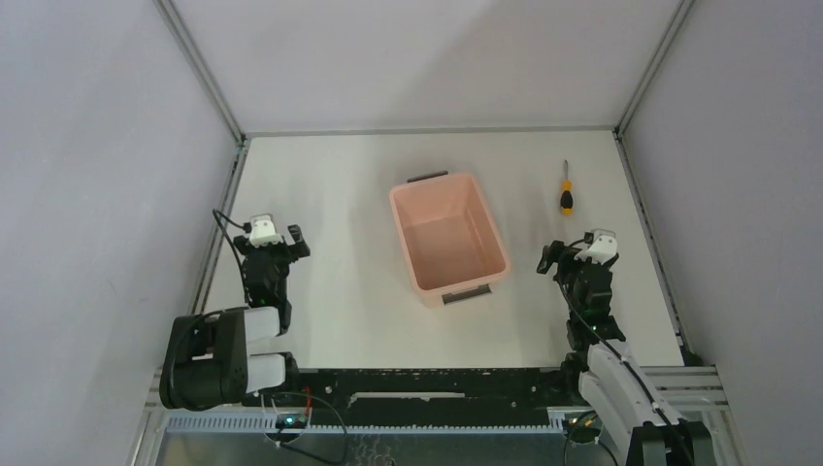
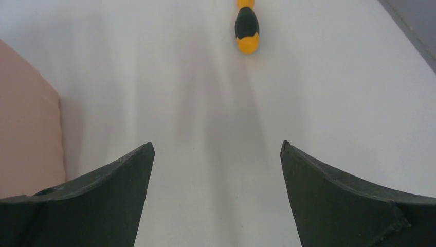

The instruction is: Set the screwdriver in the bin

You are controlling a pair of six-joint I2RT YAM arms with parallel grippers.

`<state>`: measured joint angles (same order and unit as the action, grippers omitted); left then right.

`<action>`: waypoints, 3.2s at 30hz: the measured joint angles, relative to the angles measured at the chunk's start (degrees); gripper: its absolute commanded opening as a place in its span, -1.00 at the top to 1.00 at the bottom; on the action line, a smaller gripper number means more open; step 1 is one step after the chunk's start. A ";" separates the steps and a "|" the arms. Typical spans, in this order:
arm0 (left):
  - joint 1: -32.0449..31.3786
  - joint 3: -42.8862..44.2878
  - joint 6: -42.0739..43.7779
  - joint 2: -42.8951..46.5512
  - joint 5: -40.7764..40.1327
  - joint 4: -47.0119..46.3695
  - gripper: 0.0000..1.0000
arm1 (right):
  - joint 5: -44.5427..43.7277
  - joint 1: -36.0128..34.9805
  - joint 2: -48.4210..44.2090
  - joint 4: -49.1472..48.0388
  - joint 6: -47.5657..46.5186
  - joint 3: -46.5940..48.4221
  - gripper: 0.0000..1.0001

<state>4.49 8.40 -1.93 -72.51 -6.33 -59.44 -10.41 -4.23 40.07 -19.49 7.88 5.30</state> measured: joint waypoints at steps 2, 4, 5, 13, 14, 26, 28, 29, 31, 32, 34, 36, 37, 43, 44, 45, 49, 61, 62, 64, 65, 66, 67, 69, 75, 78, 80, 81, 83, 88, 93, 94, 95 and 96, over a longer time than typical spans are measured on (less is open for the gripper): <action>0.00 0.00 0.00 0.00 -0.02 0.00 -1.00 | -0.72 0.00 -0.92 -0.09 0.17 0.00 -0.99; 0.00 0.00 0.02 0.00 0.00 0.00 -1.00 | -2.14 0.00 -1.46 -0.02 0.48 0.02 -0.99; 0.00 0.00 0.00 0.00 0.00 0.00 -1.00 | -2.82 0.00 -1.55 0.13 0.70 0.11 -0.99; 0.00 0.00 0.00 0.00 0.00 0.00 -1.00 | -5.95 0.13 2.47 9.75 1.95 12.33 -0.99; 0.00 0.00 0.02 0.00 0.00 0.00 -1.00 | -5.92 0.46 4.00 12.20 2.10 15.80 -0.99; 0.00 0.00 0.00 0.00 -0.02 0.00 -0.99 | 2.73 8.15 40.54 44.37 3.37 69.61 -0.99; 0.00 0.00 0.02 0.00 -0.02 0.00 -1.00 | 4.24 9.14 47.06 48.15 3.34 74.73 -0.99; 0.00 0.00 0.02 0.00 -0.02 0.00 -1.00 | 5.03 9.60 51.32 51.15 3.15 78.05 -0.99; 0.00 0.00 0.00 0.00 -0.02 0.00 -1.00 | 5.57 10.03 57.46 54.75 2.93 82.38 -0.99; 0.00 0.00 0.00 0.00 0.00 0.00 -1.00 | 5.77 10.21 61.33 57.00 2.80 85.40 -0.99; 0.00 0.00 0.02 0.00 0.00 0.00 -0.99 | 5.84 10.36 68.43 59.67 2.40 90.01 -0.99; 0.00 0.00 0.02 0.00 -0.02 0.00 -1.00 | 5.75 10.54 73.00 61.40 1.97 92.13 -0.99; 0.00 0.00 0.00 0.00 -0.02 0.00 -1.00 | 5.55 10.54 75.95 63.06 1.55 93.64 -0.99; 0.00 0.00 0.00 0.00 -0.02 0.00 -1.00 | 5.07 10.75 87.36 66.64 0.81 99.49 -0.95; 0.00 0.00 0.00 0.00 -0.02 0.00 -1.00 | 4.96 10.82 88.52 66.86 0.79 100.02 -0.92; 0.00 0.00 0.00 0.00 -0.02 0.00 -1.00 | 4.90 10.91 89.68 67.14 0.79 100.45 -0.88; 0.00 0.00 0.00 0.00 -0.02 0.00 -1.00 | 4.70 11.21 90.92 67.56 0.74 102.36 0.15; 0.00 0.00 0.00 0.00 -0.02 0.00 -0.99 | 0.79 11.28 89.61 72.72 0.81 103.86 1.00; 0.00 0.00 0.00 0.00 -0.02 0.00 -1.00 | 0.22 11.17 88.63 73.77 0.74 103.86 1.00; 0.00 0.00 0.00 0.00 -0.02 0.00 -1.00 | -0.50 10.82 85.64 75.63 0.50 103.84 1.00; 0.00 0.00 0.02 0.00 -0.02 0.00 -1.00 | -0.85 10.62 83.56 76.63 0.39 103.82 1.00; 0.00 0.00 0.00 0.00 -0.02 0.00 -1.00 | -1.18 10.36 81.57 77.22 0.35 103.69 1.00; 0.00 0.00 0.00 0.00 0.00 0.00 -1.00 | -1.49 10.12 79.14 77.68 0.33 103.27 1.00; 0.00 0.00 0.00 0.00 -0.02 0.00 -1.00 | -2.34 9.31 73.07 79.23 0.31 102.47 1.00; 0.00 0.00 0.00 0.00 -0.02 0.00 -1.00 | -4.55 3.10 58.14 84.04 0.83 102.29 1.00; 0.00 0.00 0.02 0.00 -0.02 0.00 -1.00 | -6.36 -3.23 53.62 87.08 1.88 102.36 1.00; 0.00 0.00 0.00 0.00 -0.02 0.00 -1.00 | -6.93 -7.76 52.09 88.43 2.97 102.36 1.00; 0.00 0.00 0.02 0.00 -0.02 0.00 -1.00 | -7.06 -10.12 51.58 88.96 3.50 102.36 1.00; 0.00 0.00 0.00 0.00 -0.02 0.00 -1.00 | -7.52 -15.41 50.90 89.74 4.96 102.36 1.00; 0.00 0.00 0.00 0.00 -0.02 0.00 -1.00 | -7.43 -29.22 50.47 89.11 8.39 102.14 1.00; 0.00 0.00 0.00 0.00 -0.02 0.00 -1.00 | -7.54 -38.40 50.47 85.20 12.20 99.14 1.00; 0.00 0.00 0.00 0.00 -0.02 0.00 -1.00 | -7.69 -39.52 50.47 83.58 13.20 97.48 1.00; 0.00 0.00 0.02 0.00 -0.02 0.00 -1.00 | -7.78 -40.33 50.47 81.88 14.12 95.54 1.00; 0.00 0.00 0.00 0.00 -0.02 0.00 -1.00 | -7.89 -40.98 50.53 80.28 15.28 93.31 1.00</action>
<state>4.49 8.40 -1.93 -72.51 -6.35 -59.44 -18.31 -45.21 90.61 60.80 23.16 98.61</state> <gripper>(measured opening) 0.996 0.366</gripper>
